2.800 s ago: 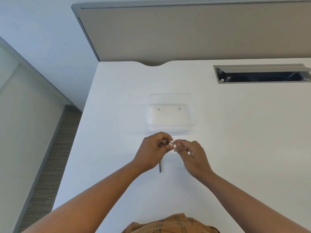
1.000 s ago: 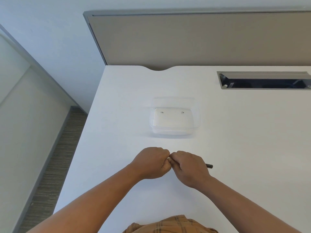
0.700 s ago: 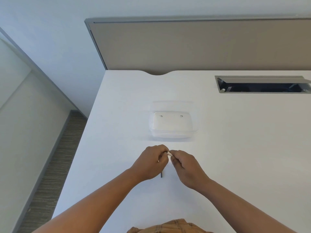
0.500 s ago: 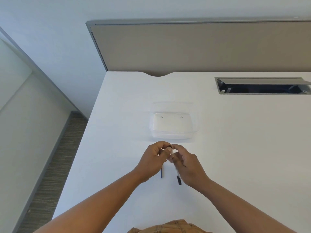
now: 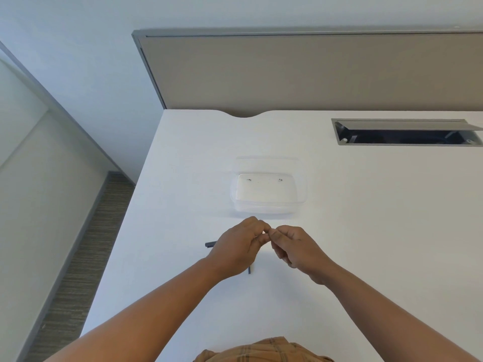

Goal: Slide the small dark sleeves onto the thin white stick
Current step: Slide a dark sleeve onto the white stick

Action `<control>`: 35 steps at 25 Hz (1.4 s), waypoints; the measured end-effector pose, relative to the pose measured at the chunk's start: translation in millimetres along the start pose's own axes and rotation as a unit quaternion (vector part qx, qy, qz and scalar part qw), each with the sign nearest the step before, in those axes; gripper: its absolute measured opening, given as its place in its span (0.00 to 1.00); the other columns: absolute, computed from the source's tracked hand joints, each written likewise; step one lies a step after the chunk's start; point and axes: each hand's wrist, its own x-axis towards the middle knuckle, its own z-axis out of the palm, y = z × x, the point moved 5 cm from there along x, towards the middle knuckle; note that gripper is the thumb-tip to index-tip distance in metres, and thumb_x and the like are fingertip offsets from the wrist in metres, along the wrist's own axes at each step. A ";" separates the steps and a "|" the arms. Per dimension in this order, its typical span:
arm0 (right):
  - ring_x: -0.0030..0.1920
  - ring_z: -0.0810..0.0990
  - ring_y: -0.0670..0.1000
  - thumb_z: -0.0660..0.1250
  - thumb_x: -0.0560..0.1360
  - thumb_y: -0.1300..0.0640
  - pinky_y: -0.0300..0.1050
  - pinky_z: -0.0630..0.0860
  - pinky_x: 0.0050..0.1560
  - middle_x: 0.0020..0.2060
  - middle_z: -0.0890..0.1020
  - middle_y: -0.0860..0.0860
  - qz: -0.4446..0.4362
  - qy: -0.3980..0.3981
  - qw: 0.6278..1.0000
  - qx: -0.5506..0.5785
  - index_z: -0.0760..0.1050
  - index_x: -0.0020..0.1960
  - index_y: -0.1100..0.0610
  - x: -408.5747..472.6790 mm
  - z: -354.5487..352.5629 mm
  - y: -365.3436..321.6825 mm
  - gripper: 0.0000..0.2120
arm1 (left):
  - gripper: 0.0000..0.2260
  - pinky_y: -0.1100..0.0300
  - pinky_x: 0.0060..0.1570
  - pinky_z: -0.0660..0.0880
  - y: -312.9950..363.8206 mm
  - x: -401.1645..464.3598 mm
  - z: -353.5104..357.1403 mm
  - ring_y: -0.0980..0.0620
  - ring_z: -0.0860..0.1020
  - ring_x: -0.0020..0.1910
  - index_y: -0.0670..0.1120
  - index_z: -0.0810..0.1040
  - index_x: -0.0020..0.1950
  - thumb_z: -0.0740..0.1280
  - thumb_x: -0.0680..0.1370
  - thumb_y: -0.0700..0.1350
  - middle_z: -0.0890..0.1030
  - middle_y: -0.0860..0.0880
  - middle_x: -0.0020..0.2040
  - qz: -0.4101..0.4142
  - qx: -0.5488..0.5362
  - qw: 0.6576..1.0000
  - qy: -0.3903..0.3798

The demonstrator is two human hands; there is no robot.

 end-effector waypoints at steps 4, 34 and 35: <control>0.27 0.64 0.49 0.61 0.82 0.49 0.40 0.59 0.28 0.29 0.73 0.51 0.053 -0.045 0.996 0.059 0.74 0.34 0.52 -2.8 -1.9 2.6 0.19 | 0.08 0.55 0.46 0.76 2.8 -3.0 -1.7 0.55 0.76 0.44 0.48 0.82 0.57 0.64 0.83 0.46 0.76 0.56 0.45 0.058 0.010 0.998 0.004; 0.33 0.67 0.47 0.57 0.82 0.53 0.40 0.64 0.35 0.31 0.74 0.49 -0.198 0.048 0.939 -0.277 0.70 0.40 0.55 -11.9 -4.6 0.9 0.14 | 0.11 0.53 0.46 0.75 8.4 1.7 -5.8 0.53 0.74 0.44 0.49 0.83 0.54 0.61 0.84 0.49 0.79 0.55 0.41 0.009 0.031 0.993 -0.111; 0.33 0.67 0.47 0.56 0.83 0.53 0.40 0.64 0.35 0.31 0.73 0.48 -0.205 0.048 0.934 -0.290 0.70 0.39 0.54 -12.0 -4.5 1.0 0.14 | 0.11 0.53 0.46 0.75 8.3 1.5 -5.9 0.53 0.74 0.44 0.49 0.83 0.55 0.61 0.84 0.49 0.79 0.55 0.42 0.010 0.034 0.993 -0.111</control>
